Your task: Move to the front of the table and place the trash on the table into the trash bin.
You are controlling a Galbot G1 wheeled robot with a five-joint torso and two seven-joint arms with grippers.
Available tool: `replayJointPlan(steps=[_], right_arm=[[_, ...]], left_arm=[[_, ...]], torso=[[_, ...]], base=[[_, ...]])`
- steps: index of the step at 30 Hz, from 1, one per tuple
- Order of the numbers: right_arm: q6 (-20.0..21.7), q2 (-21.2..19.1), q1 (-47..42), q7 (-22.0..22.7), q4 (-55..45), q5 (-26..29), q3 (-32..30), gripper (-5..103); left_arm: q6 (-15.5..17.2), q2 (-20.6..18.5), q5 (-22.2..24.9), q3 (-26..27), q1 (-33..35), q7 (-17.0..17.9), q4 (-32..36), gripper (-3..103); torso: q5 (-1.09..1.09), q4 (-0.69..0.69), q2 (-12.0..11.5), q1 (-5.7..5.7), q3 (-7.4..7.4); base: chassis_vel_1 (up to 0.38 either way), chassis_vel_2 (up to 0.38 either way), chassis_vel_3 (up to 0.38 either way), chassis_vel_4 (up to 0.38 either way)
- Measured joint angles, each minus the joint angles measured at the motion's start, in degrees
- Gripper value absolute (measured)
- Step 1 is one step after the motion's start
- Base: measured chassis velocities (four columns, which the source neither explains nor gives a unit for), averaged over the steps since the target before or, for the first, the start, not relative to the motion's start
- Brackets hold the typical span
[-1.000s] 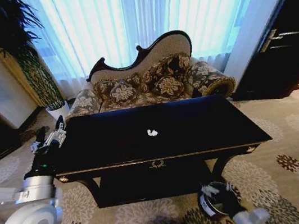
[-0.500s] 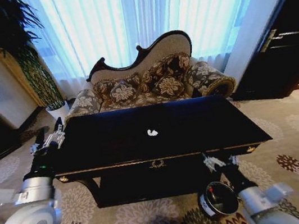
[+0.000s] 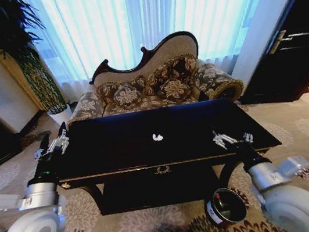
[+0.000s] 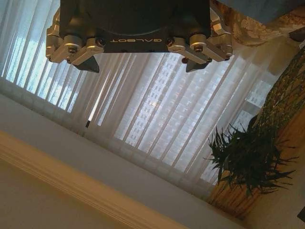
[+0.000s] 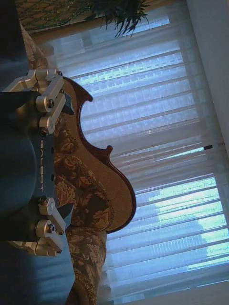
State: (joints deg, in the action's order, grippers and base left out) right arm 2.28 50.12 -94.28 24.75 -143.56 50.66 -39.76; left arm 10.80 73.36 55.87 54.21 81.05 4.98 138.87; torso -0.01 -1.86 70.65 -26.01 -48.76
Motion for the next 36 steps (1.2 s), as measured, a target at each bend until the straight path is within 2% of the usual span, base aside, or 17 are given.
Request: replayJointPlan(steps=[2, 5, 7, 11, 12, 14, 16, 18, 19, 20, 23, 26, 28, 30, 31, 35, 36], right_arm=[[0.48, 0.45, 0.91, 0.26, 0.02, 0.74, 0.60, 100], [3.55, 2.48, 5.06, 3.44, 0.13, 10.38, 4.09, 100], [3.76, 2.69, 6.64, 3.81, 0.14, 11.00, 5.46, 100], [1.18, 2.29, 10.40, -3.19, 0.27, -0.87, 9.02, 100], [1.18, 2.29, 10.40, -3.19, 0.27, -0.87, 9.02, 100], [4.99, 0.00, 11.52, 0.86, 0.27, 0.17, 10.89, 100], [7.19, -2.22, 11.53, 3.64, 0.27, 1.21, 11.31, 100], [7.25, -4.23, 11.94, 3.60, 0.67, -1.18, 11.70, 100], [6.52, -6.05, 12.84, 2.48, 2.36, -4.98, 12.14, 100], [6.52, -6.05, 12.84, 2.48, 2.36, -4.98, 12.14, 100], [2.97, -11.71, 17.70, -3.19, 8.64, -15.32, 13.59, 100], [2.17, -15.01, 22.14, -6.01, 11.13, -17.28, 14.90, 100], [1.74, -18.42, 28.28, -7.88, 13.79, -18.40, 18.54, 100], [2.67, -20.91, 33.74, -6.50, 15.17, -17.57, 23.86, 100], [2.67, -20.91, 33.74, -6.50, 15.17, -17.57, 23.86, 100], [6.94, -24.95, 50.42, -0.29, 17.69, -7.25, 40.63, 100], [6.94, -24.95, 50.42, -0.29, 17.69, -7.25, 40.63, 100]], left_arm=[[-0.07, 0.09, -0.39, -0.02, 0.01, -0.09, -0.05, 100], [-0.33, 0.62, -1.50, -0.15, 0.70, -0.41, -0.54, 100], [-0.18, 0.73, -0.82, -0.23, 0.89, -0.20, -0.35, 100], [1.62, 1.00, 1.65, -0.62, 1.48, 2.37, 1.83, 100], [1.62, 1.00, 1.65, -0.62, 1.48, 2.37, 1.83, 100], [2.79, 0.64, 3.15, -1.05, 1.85, 3.64, 3.44, 100], [3.48, -0.45, 3.52, -2.14, 1.33, 4.05, 3.58, 100], [3.75, -1.11, 3.61, -2.57, 1.09, 4.12, 3.58, 100], [3.87, -1.58, 3.62, -2.71, 0.95, 4.14, 3.40, 100], [3.87, -1.58, 3.62, -2.71, 0.95, 4.14, 3.40, 100], [3.91, -1.85, 3.58, -2.51, 0.69, 4.20, 2.82, 100], [3.93, -1.65, 3.56, -2.50, 0.70, 4.20, 2.82, 100], [3.95, -1.45, 3.40, -2.57, 0.70, 4.21, 2.70, 100], [3.96, -1.23, 3.12, -2.68, 0.61, 4.21, 2.51, 100], [3.96, -1.23, 3.12, -2.68, 0.61, 4.21, 2.51, 100], [3.95, -0.32, 1.88, -3.59, 0.32, 4.21, 2.11, 100], [3.95, -0.32, 1.88, -3.59, 0.32, 4.21, 2.11, 100]], torso=[[0.01, 0.00, 0.00, 0.00, 0.00], [-0.01, -0.02, 0.00, 0.00, 0.00], [0.00, 0.00, 0.00, 0.00, 0.00], [0.00, -0.02, 0.00, 0.00, 0.00], [0.00, -0.02, 0.00, 0.00, 0.00], [0.00, 0.02, 0.00, 0.00, 0.00], [0.01, -0.01, 0.00, 0.02, 0.00], [0.00, -0.05, 0.00, 0.01, 0.00], [-0.01, -0.04, 0.00, 0.02, 0.01], [-0.01, -0.04, 0.00, 0.02, 0.01], [0.01, -0.01, 0.00, 0.01, 0.00], [0.00, 0.00, 0.00, 0.01, 0.00], [0.00, -0.01, 0.00, 0.01, 0.00], [0.00, 0.00, 0.00, 0.01, 0.00], [0.00, 0.00, 0.00, 0.01, 0.00], [0.00, -0.01, 0.00, 0.00, 0.00], [0.00, -0.01, 0.00, 0.00, 0.00]], base=[[0.000, 0.000, 0.000, 0.000], [0.000, 0.000, 0.000, 0.000], [0.000, 0.000, 0.000, 0.000], [0.000, 0.000, 0.000, 0.000], [0.000, 0.000, 0.000, 0.000], [0.000, 0.000, 0.000, 0.000], [0.000, 0.000, 0.000, 0.000], [0.000, 0.000, 0.000, 0.000], [0.000, 0.000, 0.000, 0.000], [0.000, 0.000, 0.000, 0.000], [0.000, 0.000, 0.000, 0.000], [0.000, 0.000, 0.000, 0.000], [0.000, 0.000, 0.000, 0.000], [0.000, 0.000, 0.000, 0.000], [0.000, 0.000, 0.000, 0.000], [0.000, 0.000, 0.000, 0.000], [0.000, 0.000, 0.000, 0.000]])
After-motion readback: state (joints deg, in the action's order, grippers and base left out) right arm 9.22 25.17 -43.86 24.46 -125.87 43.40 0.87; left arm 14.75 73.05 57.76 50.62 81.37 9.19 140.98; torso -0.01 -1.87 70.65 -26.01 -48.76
